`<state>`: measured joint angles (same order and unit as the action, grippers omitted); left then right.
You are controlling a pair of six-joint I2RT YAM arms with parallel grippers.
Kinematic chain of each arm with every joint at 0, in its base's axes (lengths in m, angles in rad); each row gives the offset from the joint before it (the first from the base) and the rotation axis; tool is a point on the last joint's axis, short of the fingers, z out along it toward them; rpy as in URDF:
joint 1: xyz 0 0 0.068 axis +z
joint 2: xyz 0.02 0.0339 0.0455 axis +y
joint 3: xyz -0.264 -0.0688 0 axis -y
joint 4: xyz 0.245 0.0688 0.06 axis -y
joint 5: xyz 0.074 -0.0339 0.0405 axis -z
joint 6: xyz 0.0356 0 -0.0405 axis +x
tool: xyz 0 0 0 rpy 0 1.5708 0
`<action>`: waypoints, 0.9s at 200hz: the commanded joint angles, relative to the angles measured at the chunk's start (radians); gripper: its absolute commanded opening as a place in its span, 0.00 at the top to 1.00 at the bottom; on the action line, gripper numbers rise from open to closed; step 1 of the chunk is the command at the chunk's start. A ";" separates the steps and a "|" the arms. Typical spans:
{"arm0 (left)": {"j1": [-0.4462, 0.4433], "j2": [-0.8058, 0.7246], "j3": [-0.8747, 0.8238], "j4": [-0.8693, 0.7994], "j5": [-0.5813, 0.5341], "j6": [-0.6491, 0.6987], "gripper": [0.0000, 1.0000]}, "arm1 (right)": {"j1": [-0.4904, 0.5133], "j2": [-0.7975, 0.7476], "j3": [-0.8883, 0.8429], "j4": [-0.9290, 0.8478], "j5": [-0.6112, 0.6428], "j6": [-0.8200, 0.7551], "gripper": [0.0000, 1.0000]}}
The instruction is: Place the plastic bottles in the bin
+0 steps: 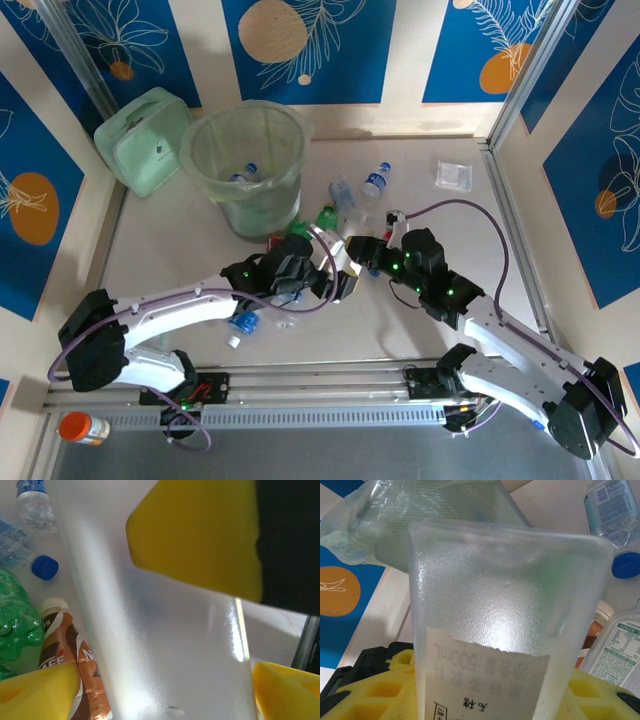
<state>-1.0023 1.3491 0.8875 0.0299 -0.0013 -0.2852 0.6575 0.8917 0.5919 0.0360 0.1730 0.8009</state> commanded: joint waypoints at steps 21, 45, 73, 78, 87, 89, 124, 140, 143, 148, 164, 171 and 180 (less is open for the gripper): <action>0.074 0.012 -0.046 0.095 0.163 -0.031 0.16 | 0.010 0.013 -0.044 0.144 -0.059 0.029 0.64; 0.121 0.022 -0.072 0.146 0.236 -0.079 0.23 | 0.027 0.013 -0.057 0.175 -0.059 0.022 0.64; 0.131 0.024 -0.078 0.174 0.298 -0.081 0.31 | 0.055 0.021 -0.053 0.186 -0.048 -0.001 0.64; 0.131 0.025 -0.078 0.178 0.309 -0.082 0.33 | 0.058 0.022 -0.054 0.188 -0.047 -0.004 0.64; 0.131 0.027 -0.078 0.184 0.324 -0.081 0.35 | 0.062 0.018 -0.057 0.196 -0.047 -0.008 0.64; 0.131 0.028 -0.078 0.185 0.325 -0.080 0.36 | 0.063 0.018 -0.058 0.198 -0.048 -0.009 0.64; 0.131 0.005 -0.086 0.180 0.309 -0.051 0.48 | 0.073 0.005 -0.072 0.217 -0.032 -0.008 0.64; 0.129 -0.015 -0.093 0.180 0.296 -0.046 0.51 | 0.073 0.001 -0.075 0.219 -0.029 -0.004 0.64; 0.130 -0.017 -0.094 0.181 0.293 -0.045 0.51 | 0.072 -0.001 -0.075 0.218 -0.029 -0.003 0.63; 0.129 -0.023 -0.098 0.183 0.288 -0.045 0.52 | 0.072 -0.001 -0.074 0.217 -0.028 -0.005 0.60; 0.129 -0.042 -0.108 0.187 0.264 -0.043 0.53 | 0.073 -0.006 -0.062 0.187 -0.010 -0.008 0.39; 0.129 -0.048 -0.110 0.183 0.250 -0.044 0.54 | 0.074 -0.011 -0.055 0.165 0.006 -0.011 0.29; 0.129 -0.057 -0.111 0.183 0.235 -0.045 0.54 | 0.074 -0.020 -0.047 0.140 0.026 -0.015 0.22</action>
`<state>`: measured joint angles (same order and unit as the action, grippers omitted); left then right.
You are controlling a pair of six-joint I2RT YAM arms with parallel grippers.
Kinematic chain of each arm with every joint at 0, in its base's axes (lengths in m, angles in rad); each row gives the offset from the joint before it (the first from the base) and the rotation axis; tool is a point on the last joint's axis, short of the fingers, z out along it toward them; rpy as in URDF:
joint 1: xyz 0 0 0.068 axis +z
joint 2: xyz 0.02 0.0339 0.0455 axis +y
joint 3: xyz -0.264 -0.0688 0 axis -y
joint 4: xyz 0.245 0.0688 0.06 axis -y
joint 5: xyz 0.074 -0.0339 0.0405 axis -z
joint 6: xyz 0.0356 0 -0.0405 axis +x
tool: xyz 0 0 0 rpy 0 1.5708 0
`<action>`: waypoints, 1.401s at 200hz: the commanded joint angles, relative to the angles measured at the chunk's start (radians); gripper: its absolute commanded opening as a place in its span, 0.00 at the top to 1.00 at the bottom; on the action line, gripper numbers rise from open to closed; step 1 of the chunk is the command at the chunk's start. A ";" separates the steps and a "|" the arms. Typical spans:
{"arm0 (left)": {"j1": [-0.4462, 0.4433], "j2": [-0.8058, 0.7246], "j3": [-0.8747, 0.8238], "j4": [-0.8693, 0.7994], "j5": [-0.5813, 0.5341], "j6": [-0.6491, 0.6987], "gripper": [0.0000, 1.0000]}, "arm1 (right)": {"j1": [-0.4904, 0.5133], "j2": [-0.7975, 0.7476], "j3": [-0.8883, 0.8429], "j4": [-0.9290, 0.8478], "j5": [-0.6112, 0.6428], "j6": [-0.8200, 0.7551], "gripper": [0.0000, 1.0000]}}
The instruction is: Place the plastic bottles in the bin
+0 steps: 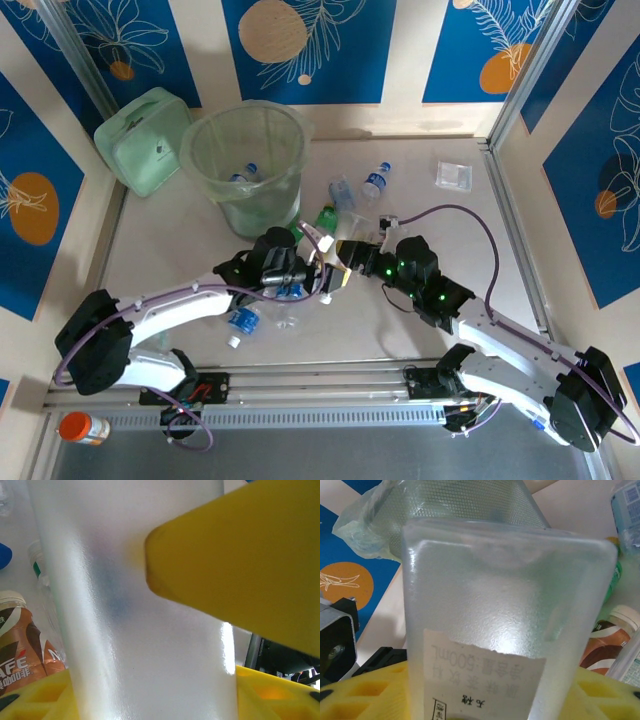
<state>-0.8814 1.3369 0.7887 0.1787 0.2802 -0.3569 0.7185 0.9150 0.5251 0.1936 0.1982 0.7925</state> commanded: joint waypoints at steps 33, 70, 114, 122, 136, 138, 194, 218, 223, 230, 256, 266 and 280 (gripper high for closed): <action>0.009 -0.088 0.030 -0.070 -0.178 0.035 0.61 | 0.019 -0.125 0.000 -0.038 0.064 -0.023 0.07; 0.012 -0.140 0.090 -0.169 -0.291 0.055 0.76 | 0.032 -0.220 -0.029 -0.042 0.130 -0.039 0.07; 0.033 -0.115 0.293 -0.332 -0.338 0.059 0.90 | 0.085 -0.274 -0.055 -0.026 0.242 -0.080 0.07; 0.046 -0.107 0.342 -0.360 -0.344 0.049 0.90 | 0.093 -0.270 -0.055 -0.020 0.250 -0.091 0.08; 0.087 -0.089 0.436 -0.419 -0.346 0.016 0.89 | 0.103 -0.257 -0.051 -0.022 0.270 -0.098 0.08; 0.095 -0.085 0.451 -0.430 -0.351 0.011 0.89 | 0.104 -0.253 -0.049 -0.024 0.275 -0.097 0.08; 0.306 0.122 0.917 -0.829 -0.513 -0.217 0.92 | 0.142 -0.165 0.007 -0.109 0.370 -0.080 0.10; 0.363 0.245 1.126 -1.012 -0.583 -0.302 0.95 | 0.162 -0.117 0.025 -0.125 0.413 -0.073 0.10; 0.376 0.268 1.156 -1.041 -0.591 -0.325 0.96 | 0.164 -0.106 0.031 -0.128 0.415 -0.071 0.10; 0.392 0.295 1.196 -1.060 -0.586 -0.340 0.97 | 0.170 -0.092 0.037 -0.131 0.418 -0.068 0.10; 0.426 0.387 1.322 -1.135 -0.603 -0.346 0.97 | 0.191 -0.042 0.055 -0.132 0.442 -0.072 0.10; 0.436 0.421 1.364 -1.164 -0.612 -0.351 0.97 | 0.196 -0.024 0.063 -0.139 0.459 -0.075 0.10; 0.447 0.460 1.412 -1.201 -0.607 -0.359 0.97 | 0.201 -0.010 0.086 -0.179 0.494 -0.063 0.10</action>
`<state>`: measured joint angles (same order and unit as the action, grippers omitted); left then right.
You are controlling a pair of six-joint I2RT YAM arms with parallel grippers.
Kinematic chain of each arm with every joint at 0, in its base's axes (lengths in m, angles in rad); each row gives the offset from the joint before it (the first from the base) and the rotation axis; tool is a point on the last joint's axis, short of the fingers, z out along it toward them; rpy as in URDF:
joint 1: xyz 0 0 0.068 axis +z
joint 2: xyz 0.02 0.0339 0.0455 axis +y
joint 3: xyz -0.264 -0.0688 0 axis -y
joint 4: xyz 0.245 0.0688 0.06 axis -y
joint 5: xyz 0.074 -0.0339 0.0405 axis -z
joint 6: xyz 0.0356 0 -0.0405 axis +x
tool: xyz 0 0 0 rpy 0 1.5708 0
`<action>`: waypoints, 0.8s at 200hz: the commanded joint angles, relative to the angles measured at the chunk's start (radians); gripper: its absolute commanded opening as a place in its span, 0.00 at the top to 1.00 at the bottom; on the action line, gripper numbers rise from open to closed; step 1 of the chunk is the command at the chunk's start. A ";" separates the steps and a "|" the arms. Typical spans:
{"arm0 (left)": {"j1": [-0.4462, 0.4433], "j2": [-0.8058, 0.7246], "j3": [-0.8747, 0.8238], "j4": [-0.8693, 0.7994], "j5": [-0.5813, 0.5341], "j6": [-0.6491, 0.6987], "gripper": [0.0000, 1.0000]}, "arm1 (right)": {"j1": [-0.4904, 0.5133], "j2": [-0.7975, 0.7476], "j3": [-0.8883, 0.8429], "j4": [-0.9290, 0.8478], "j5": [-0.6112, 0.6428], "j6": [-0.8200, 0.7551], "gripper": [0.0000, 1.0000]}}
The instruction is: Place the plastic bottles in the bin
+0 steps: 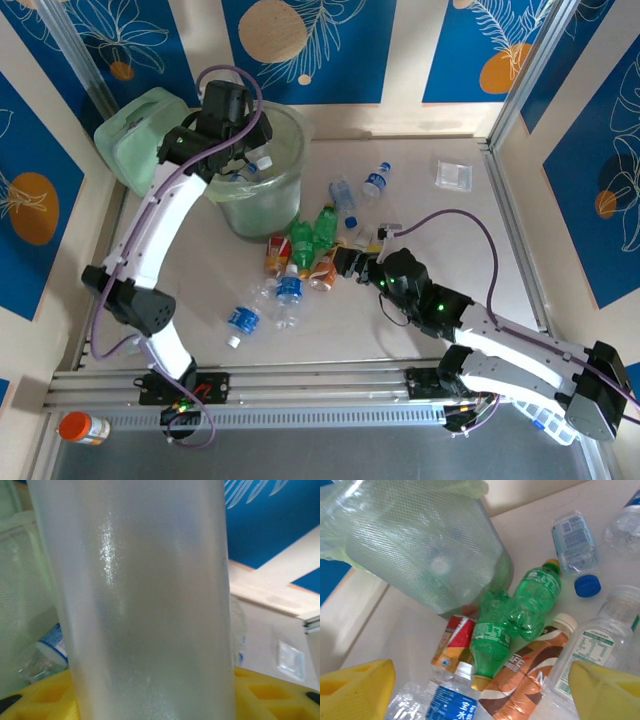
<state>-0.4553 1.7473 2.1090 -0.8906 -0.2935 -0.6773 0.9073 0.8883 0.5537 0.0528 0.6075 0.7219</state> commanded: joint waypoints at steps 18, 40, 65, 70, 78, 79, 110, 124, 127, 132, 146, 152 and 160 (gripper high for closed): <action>0.028 0.090 0.118 -0.151 -0.035 -0.049 0.97 | 0.017 0.018 0.071 -0.065 0.113 0.019 0.10; 0.043 0.128 0.137 -0.156 -0.028 -0.067 0.96 | 0.019 0.016 0.062 -0.052 0.118 0.019 0.10; 0.078 0.180 0.172 -0.165 0.051 -0.117 0.96 | 0.026 0.021 0.082 -0.070 0.143 -0.010 0.10; 0.081 0.194 0.186 -0.175 0.064 -0.128 0.96 | 0.028 0.021 0.088 -0.081 0.156 -0.010 0.10; 0.081 0.215 0.208 -0.188 0.079 -0.135 0.96 | 0.030 0.023 0.096 -0.096 0.172 -0.010 0.10; 0.081 0.217 0.209 -0.189 0.083 -0.135 0.96 | 0.030 0.024 0.097 -0.098 0.174 -0.009 0.10; 0.081 0.277 0.236 -0.240 0.138 -0.171 0.98 | 0.037 0.042 0.127 -0.151 0.226 0.004 0.11; 0.081 0.295 0.228 -0.261 0.143 -0.183 0.99 | 0.043 0.059 0.144 -0.176 0.252 0.015 0.11; 0.081 0.300 0.224 -0.262 0.147 -0.185 0.99 | 0.044 0.063 0.147 -0.179 0.255 0.016 0.11; 0.081 0.308 0.220 -0.263 0.152 -0.185 0.99 | 0.047 0.069 0.152 -0.186 0.259 0.014 0.11; 0.081 0.331 0.220 -0.272 0.160 -0.185 0.99 | 0.052 0.080 0.162 -0.193 0.269 0.013 0.11; 0.081 0.338 0.219 -0.275 0.160 -0.186 0.99 | 0.055 0.083 0.163 -0.194 0.274 0.012 0.11; 0.081 0.347 0.217 -0.274 0.165 -0.188 0.99 | 0.057 0.088 0.166 -0.194 0.278 0.010 0.11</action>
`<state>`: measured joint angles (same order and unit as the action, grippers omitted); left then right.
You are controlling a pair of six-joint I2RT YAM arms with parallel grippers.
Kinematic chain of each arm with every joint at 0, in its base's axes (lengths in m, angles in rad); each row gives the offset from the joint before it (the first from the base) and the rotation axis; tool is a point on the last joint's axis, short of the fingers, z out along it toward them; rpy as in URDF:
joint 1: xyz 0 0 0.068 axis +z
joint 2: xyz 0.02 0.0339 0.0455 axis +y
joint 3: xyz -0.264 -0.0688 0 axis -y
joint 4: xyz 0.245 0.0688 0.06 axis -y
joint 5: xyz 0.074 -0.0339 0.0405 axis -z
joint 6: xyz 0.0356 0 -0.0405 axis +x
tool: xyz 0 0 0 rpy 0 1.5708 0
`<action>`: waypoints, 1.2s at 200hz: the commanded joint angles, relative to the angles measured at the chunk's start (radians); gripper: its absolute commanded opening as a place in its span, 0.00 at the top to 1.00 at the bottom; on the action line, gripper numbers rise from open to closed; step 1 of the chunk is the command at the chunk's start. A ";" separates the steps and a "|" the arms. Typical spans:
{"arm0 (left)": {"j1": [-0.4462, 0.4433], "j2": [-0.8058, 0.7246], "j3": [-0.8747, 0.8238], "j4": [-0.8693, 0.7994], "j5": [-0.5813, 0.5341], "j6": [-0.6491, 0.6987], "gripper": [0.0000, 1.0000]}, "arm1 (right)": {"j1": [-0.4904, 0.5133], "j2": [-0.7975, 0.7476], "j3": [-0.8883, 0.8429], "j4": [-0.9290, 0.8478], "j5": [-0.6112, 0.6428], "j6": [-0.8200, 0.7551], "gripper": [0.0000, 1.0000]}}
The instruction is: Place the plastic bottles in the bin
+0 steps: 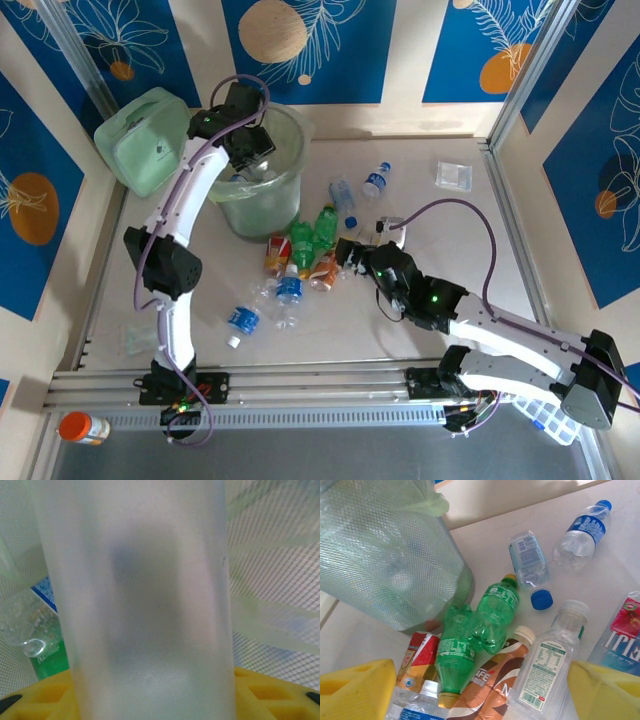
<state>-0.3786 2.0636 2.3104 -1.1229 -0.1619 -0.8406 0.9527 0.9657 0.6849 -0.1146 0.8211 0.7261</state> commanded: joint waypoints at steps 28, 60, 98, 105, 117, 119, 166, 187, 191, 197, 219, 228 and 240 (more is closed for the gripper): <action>0.004 0.056 0.000 -0.015 0.062 -0.025 0.96 | 0.016 0.021 0.039 -0.029 0.076 0.006 0.11; 0.004 0.089 -0.035 0.022 0.091 -0.014 0.94 | 0.020 0.027 0.043 -0.031 0.082 0.004 0.11; 0.004 0.133 -0.032 0.002 0.047 0.045 0.80 | 0.021 0.022 0.044 -0.033 0.080 0.003 0.11; 0.004 0.138 -0.032 0.000 0.045 0.050 0.75 | 0.022 0.022 0.044 -0.033 0.081 0.001 0.11; 0.004 0.145 -0.032 0.001 0.050 0.056 0.64 | 0.023 0.023 0.044 -0.031 0.078 0.000 0.11; 0.004 0.147 -0.031 0.002 0.053 0.057 0.63 | 0.023 0.023 0.044 -0.031 0.078 0.000 0.11; 0.004 0.161 0.028 0.000 0.136 0.104 0.28 | 0.052 0.019 0.053 -0.021 0.112 -0.041 0.11; 0.005 0.131 0.029 0.008 0.136 0.110 0.05 | 0.054 0.020 0.052 -0.017 0.114 -0.044 0.11; 0.005 0.125 0.030 0.008 0.136 0.111 0.04 | 0.055 0.019 0.051 -0.016 0.115 -0.045 0.11; 0.006 0.117 0.030 0.009 0.138 0.114 0.03 | 0.055 0.019 0.052 -0.016 0.115 -0.047 0.11; 0.005 0.087 0.041 0.003 0.137 0.124 0.01 | 0.055 0.018 0.052 -0.015 0.118 -0.050 0.11; 0.005 0.072 0.041 0.003 0.136 0.131 0.01 | 0.056 0.016 0.051 -0.016 0.120 -0.051 0.11; 0.004 0.049 0.039 0.007 0.146 0.146 0.00 | 0.056 0.013 0.050 -0.014 0.123 -0.052 0.11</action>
<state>-0.3775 2.2036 2.3142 -1.1110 -0.0353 -0.7311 1.0019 0.9920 0.7071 -0.1463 0.9009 0.6876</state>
